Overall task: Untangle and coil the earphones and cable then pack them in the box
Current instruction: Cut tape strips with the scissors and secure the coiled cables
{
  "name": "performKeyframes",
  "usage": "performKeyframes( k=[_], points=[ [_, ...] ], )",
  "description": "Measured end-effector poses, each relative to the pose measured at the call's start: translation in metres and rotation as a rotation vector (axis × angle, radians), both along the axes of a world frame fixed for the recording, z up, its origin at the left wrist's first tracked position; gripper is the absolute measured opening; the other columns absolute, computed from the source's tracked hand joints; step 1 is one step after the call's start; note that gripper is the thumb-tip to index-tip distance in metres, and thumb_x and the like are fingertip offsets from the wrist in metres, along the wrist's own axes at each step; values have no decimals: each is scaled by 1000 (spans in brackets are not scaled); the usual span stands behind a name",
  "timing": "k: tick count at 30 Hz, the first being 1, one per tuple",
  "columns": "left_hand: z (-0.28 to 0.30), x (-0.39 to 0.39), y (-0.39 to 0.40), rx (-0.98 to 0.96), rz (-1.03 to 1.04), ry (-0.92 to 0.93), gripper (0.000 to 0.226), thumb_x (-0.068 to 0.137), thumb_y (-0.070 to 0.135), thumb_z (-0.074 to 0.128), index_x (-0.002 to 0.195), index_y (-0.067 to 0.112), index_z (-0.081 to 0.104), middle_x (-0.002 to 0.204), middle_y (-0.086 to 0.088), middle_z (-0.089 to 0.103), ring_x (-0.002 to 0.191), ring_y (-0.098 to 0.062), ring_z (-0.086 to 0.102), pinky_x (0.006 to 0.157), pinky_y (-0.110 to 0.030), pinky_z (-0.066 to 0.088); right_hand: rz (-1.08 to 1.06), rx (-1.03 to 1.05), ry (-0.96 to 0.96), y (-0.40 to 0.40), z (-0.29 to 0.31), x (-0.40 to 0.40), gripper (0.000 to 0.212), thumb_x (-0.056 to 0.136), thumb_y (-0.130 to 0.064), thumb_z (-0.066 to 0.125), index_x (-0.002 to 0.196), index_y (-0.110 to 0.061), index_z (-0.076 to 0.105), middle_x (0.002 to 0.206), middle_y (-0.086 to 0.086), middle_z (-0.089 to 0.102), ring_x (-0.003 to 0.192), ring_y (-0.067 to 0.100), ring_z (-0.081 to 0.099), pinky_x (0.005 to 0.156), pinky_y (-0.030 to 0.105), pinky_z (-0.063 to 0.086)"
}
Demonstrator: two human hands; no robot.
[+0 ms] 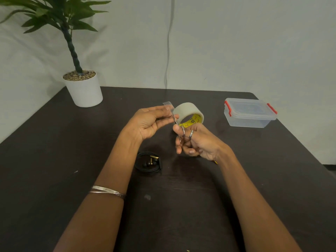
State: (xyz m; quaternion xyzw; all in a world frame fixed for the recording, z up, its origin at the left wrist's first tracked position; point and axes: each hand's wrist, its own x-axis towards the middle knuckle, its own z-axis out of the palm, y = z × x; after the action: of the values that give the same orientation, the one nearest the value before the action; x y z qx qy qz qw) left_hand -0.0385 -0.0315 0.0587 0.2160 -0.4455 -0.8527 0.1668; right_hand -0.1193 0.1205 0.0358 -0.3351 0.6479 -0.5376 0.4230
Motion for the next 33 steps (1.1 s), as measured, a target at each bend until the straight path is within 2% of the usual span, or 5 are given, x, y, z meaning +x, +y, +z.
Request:
performKeyframes(
  k=[6,13,22,28,33],
  points=[
    [-2,-1,-1,19,3,13,8,87,-7,59,91,-11,64,73,-18,71,72,-32,72,67,-34,61,-48,-8,89,-5,0,4,50,79,-53,64,69,-5,60,60,14,57,35,9,38,38,15,20],
    [-4,-2,-1,13,-15,13,8,87,-8,57,90,-9,65,73,-19,71,72,-31,72,66,-33,61,-54,-29,20,-3,0,3,48,79,-52,63,63,-7,58,56,12,55,34,9,34,36,13,18],
    [-6,-3,-2,26,-6,41,8,88,-8,56,89,-10,64,75,-18,71,71,-29,72,71,-35,60,-95,-81,-17,-5,-6,7,40,91,-35,60,63,-9,52,52,8,51,31,7,32,34,13,19],
    [-6,-3,1,30,-33,48,11,88,-7,56,94,-11,64,78,-19,71,71,-27,73,65,-29,60,-89,-84,-88,-5,-4,7,50,83,-53,61,63,-7,55,57,13,52,33,10,34,37,13,17],
    [-8,-5,2,41,-36,54,12,88,-8,56,97,-12,63,79,-21,71,72,-27,73,66,-29,60,-104,-97,-77,-6,-4,4,52,78,-58,60,61,-9,53,58,13,51,34,11,34,37,14,18]
  ],
)
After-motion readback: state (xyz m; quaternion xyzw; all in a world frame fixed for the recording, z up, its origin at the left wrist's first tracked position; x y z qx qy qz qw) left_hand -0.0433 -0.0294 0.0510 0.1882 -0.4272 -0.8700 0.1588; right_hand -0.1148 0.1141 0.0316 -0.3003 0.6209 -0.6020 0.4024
